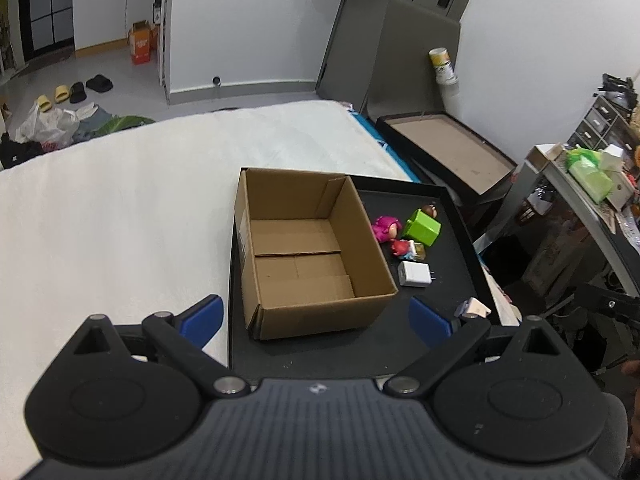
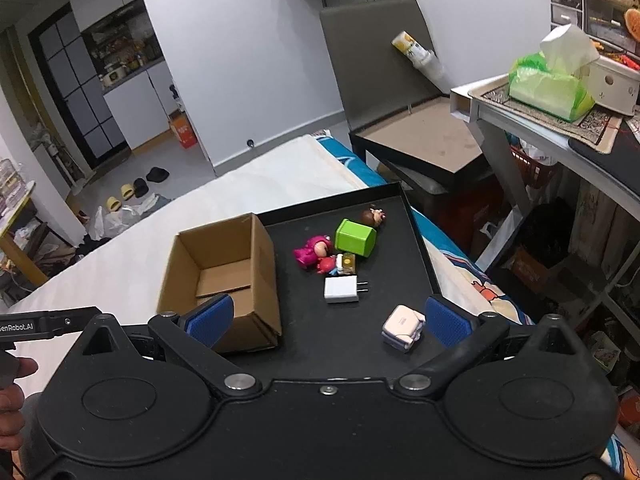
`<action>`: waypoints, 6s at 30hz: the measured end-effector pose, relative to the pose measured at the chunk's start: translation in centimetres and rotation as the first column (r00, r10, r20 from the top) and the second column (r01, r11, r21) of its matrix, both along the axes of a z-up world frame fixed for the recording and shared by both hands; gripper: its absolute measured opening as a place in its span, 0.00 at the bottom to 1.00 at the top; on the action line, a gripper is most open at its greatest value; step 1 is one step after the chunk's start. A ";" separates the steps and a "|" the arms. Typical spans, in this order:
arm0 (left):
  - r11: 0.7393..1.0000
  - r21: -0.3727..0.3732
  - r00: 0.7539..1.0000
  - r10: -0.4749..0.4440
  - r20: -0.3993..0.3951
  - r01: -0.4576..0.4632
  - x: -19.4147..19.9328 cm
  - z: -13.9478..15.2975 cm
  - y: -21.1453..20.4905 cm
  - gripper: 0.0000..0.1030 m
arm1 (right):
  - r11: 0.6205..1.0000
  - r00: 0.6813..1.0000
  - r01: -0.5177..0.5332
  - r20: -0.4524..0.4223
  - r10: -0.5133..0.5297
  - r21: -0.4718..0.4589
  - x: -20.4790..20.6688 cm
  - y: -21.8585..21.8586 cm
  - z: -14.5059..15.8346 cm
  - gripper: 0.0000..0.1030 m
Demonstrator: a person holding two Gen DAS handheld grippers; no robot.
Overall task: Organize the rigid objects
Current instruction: 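Move the right gripper to the lavender cube charger and close on it, then carry the lavender charger over the cardboard box and open the right gripper, then move the right gripper to the white plug charger and grasp it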
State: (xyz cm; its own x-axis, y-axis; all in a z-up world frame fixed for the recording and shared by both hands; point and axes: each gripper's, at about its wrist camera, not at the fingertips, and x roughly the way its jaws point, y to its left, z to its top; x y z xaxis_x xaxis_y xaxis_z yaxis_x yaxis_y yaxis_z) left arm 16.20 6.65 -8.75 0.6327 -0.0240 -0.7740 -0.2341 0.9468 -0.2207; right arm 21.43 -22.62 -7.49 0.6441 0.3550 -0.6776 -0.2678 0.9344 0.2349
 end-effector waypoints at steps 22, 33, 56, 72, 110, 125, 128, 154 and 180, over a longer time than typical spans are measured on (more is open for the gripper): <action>0.986 -0.110 0.971 0.103 -0.214 -0.129 7.4 -8.2 4.8 0.45 | 0.998 0.970 0.058 -0.234 -0.066 -0.039 9.5 -0.3 -6.8 0.86; 0.982 -0.090 0.945 0.130 -0.301 -0.164 9.9 -11.6 5.5 0.30 | 0.995 0.911 0.082 -0.399 -0.100 -0.062 13.1 -0.4 -11.8 0.76; 0.977 -0.133 0.956 0.128 -0.263 -0.168 9.2 -12.5 6.5 0.14 | 0.965 0.805 0.218 -0.532 -0.263 -0.146 15.6 -0.7 -18.7 0.46; 0.992 -0.122 0.953 0.006 -0.302 -0.045 10.5 -12.1 6.6 0.15 | 0.986 0.855 0.132 -0.491 -0.167 -0.104 13.8 0.2 -14.8 0.41; 0.971 -0.233 0.966 -0.012 -0.259 -0.051 9.0 -12.9 7.9 0.17 | 0.988 0.954 -0.123 -0.284 0.092 -0.094 13.2 13.9 -3.9 0.41; 0.965 -0.260 0.968 -0.030 -0.248 -0.036 9.0 -13.2 8.4 0.17 | 0.965 0.935 -0.231 -0.302 0.185 -0.124 13.3 20.7 -5.6 0.41; 0.963 -0.267 0.969 -0.030 -0.246 -0.037 8.9 -13.3 8.6 0.17 | 0.961 0.930 -0.246 -0.308 0.198 -0.128 13.5 22.0 -6.2 0.41; 0.957 -0.286 0.972 -0.015 -0.233 -0.054 8.6 -13.4 9.0 0.18 | 0.956 0.924 -0.278 -0.297 0.241 -0.091 14.4 22.8 -6.4 0.71; 0.963 -0.261 0.965 0.004 -0.261 -0.074 9.2 -13.5 8.3 0.18 | 0.984 0.951 -0.134 -0.294 0.095 -0.116 15.5 10.9 -8.0 0.81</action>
